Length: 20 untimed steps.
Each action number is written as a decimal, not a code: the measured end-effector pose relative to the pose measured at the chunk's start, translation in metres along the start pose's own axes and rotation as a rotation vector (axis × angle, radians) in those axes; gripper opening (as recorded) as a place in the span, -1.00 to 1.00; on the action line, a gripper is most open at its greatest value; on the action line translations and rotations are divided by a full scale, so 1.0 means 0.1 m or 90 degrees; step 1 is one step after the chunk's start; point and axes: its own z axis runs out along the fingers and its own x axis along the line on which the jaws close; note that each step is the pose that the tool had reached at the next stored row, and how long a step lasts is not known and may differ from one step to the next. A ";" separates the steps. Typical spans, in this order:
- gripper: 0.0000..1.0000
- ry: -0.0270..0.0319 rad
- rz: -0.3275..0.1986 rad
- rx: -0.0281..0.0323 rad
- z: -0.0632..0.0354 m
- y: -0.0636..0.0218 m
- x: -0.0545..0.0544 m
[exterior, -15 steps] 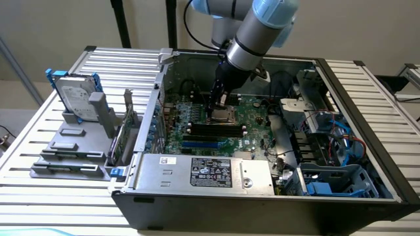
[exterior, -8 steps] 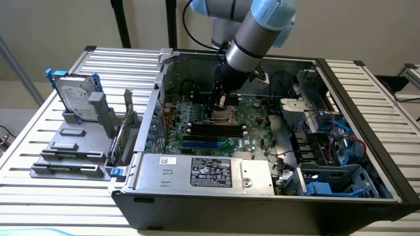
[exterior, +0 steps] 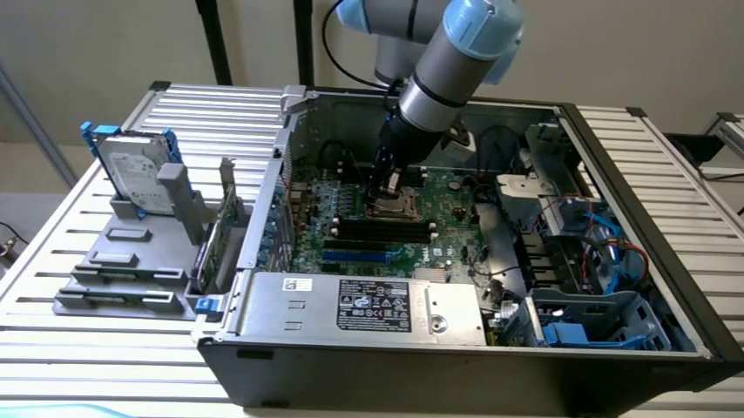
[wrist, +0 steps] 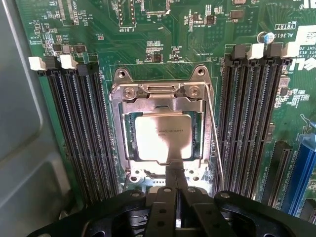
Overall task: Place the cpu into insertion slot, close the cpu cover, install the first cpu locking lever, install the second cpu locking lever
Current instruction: 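Close the cpu cover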
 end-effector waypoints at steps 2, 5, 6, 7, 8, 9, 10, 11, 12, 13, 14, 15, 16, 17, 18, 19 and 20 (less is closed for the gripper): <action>-0.79 -0.0002 0.000 -0.0010 0.009 -0.001 0.00; -0.79 -0.0002 0.000 -0.0020 0.014 -0.003 0.00; -0.79 0.0002 0.000 -0.0021 0.012 -0.004 0.00; -0.79 0.0011 0.000 -0.0026 -0.001 -0.008 0.00; -0.79 0.0006 0.000 -0.0021 -0.030 -0.018 0.00; -0.79 0.0003 0.000 -0.0017 -0.067 -0.032 0.00; -0.79 0.0002 0.000 -0.0015 -0.096 -0.043 0.00; -0.79 0.0003 0.000 -0.0014 -0.120 -0.053 0.00; -0.79 0.0002 0.000 -0.0013 -0.137 -0.064 -0.01; -0.79 0.0001 0.000 -0.0013 -0.150 -0.078 -0.02; -0.79 0.0002 0.000 -0.0014 -0.158 -0.097 -0.03; -0.79 0.0002 0.000 -0.0014 -0.162 -0.120 -0.05; -0.79 0.0001 0.000 -0.0014 -0.162 -0.148 -0.06; -0.79 0.0001 0.000 -0.0013 -0.160 -0.179 -0.07; -0.79 0.0002 0.000 -0.0014 -0.155 -0.213 -0.09; -0.79 0.0001 0.000 -0.0013 -0.149 -0.248 -0.10; -0.79 0.0001 0.000 -0.0014 -0.141 -0.288 -0.12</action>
